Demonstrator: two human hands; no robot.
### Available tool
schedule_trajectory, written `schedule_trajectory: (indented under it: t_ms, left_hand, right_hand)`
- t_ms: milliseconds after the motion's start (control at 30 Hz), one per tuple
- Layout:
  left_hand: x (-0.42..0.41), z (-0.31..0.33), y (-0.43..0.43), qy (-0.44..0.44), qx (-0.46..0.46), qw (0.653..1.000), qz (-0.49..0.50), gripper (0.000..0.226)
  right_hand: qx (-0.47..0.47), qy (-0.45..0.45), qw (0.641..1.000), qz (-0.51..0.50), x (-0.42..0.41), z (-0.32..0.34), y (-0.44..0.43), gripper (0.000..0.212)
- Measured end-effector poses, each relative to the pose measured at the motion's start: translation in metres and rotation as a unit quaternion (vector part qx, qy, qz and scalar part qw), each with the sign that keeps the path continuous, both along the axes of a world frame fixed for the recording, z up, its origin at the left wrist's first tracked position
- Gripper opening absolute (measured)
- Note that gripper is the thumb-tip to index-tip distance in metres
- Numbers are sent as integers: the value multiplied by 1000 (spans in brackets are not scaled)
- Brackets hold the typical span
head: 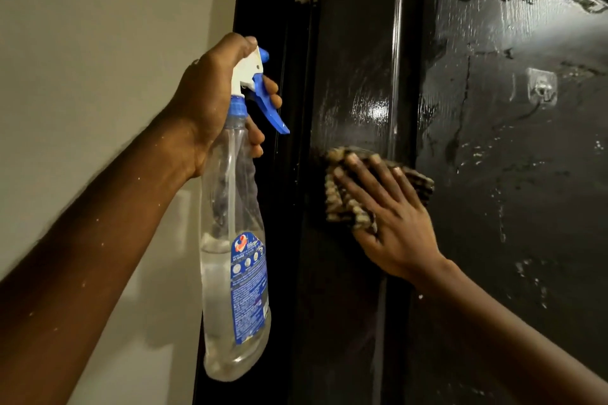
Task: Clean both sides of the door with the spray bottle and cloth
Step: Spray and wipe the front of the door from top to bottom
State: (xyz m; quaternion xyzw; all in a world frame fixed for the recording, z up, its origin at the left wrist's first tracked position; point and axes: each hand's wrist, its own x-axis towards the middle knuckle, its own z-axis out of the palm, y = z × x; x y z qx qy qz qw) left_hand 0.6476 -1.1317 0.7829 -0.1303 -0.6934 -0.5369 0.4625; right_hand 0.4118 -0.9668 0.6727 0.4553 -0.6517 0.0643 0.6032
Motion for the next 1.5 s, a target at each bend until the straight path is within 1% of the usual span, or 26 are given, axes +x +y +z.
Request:
schedule_trajectory:
  t_ms: [67, 133, 233, 267, 333, 433, 500, 567, 633, 767, 833, 900, 933, 1033, 1100, 1167, 1267, 1300, 1333, 1367, 1400, 1433, 1467, 1500]
  left_hand:
    - [2, -3, 2, -1, -7, 1000, 6, 48]
    - [3, -3, 6, -5, -11, 1000, 14, 48]
    - [5, 1, 8, -1, -9, 1000, 20, 47]
    - [6, 2, 7, 6, -5, 1000, 18, 46]
    - [7, 3, 5, 20, 6, 1000, 15, 42]
    - [7, 1, 2, 24, 11, 999, 20, 41]
    - [7, -1, 0, 13, 4, 1000, 23, 44]
    - [8, -2, 0, -1, 1, 1000, 21, 47]
    - [7, -2, 0, -8, 3, 1000, 18, 48]
    - [3, 2, 7, -10, -1, 1000, 16, 47]
    - [-3, 4, 12, -11, 4, 1000, 10, 46]
    - [-9, 5, 16, -9, 4, 1000, 6, 47]
    - [-12, 5, 18, -9, 2, 1000, 4, 47]
    - [-20, 4, 24, -6, 5, 1000, 0, 47]
    - [-27, 3, 33, -15, 8, 1000, 0, 47]
    - [-37, 3, 44, -26, 7, 1000, 7, 49]
    - [-51, 7, 64, -29, 6, 999, 17, 51]
    - [-55, 9, 71, -28, 3, 999, 19, 51]
    - [-60, 10, 78, -27, 0, 999, 22, 52]
    - [-65, 12, 86, -27, -3, 999, 26, 52]
    - [-69, 13, 94, -26, -6, 999, 30, 52]
    - [-73, 15, 102, -27, -8, 999, 32, 52]
    - [-77, 17, 110, -28, -10, 999, 31, 51]
    - [-81, 19, 118, -32, -12, 999, 28, 51]
  right_hand:
    - [-65, -44, 997, -14, -2, 19, 1, 65]
    - [-122, -86, 989, -8, 4, 54, -8, 65]
    - [-175, -126, 977, 5, 20, 97, -32, 68]
    - [-173, -119, 978, 4, 24, 100, -40, 69]
    - [-137, -73, 988, 3, 31, 83, -52, 69]
    - [-33, 18, 999, 23, 30, 22, -48, 66]
    - [16, 38, 999, 24, 21, -11, -36, 64]
    - [-2, 19, 999, 29, 10, -17, -24, 64]
    - [-48, -13, 999, 21, -1, 2, -16, 66]
    - [-144, -86, 985, 28, -1, 82, -19, 67]
    - [-162, -100, 981, 44, 6, 115, -28, 67]
    - [-151, -76, 985, 46, 9, 123, -33, 66]
    - [-127, -49, 989, 49, 8, 117, -32, 65]
    - [5, 37, 996, 86, -3, 76, -14, 64]
    - [69, 58, 991, 98, -14, 56, 5, 61]
    - [65, 53, 990, 115, -22, 50, 18, 59]
    - [-19, 4, 984, 176, -23, 56, 22, 58]
    - [-67, -28, 974, 213, -25, 57, 19, 57]
    - [-126, -77, 954, 260, -24, 59, 17, 56]
    - [-193, -146, 916, 320, -24, 62, 17, 54]
    - [-261, -224, 855, 389, -20, 67, 19, 52]
    - [-322, -296, 773, 460, -15, 73, 25, 51]
    - [-373, -347, 685, 521, -9, 80, 34, 49]
    - [-419, -377, 608, 559, -8, 88, 45, 44]
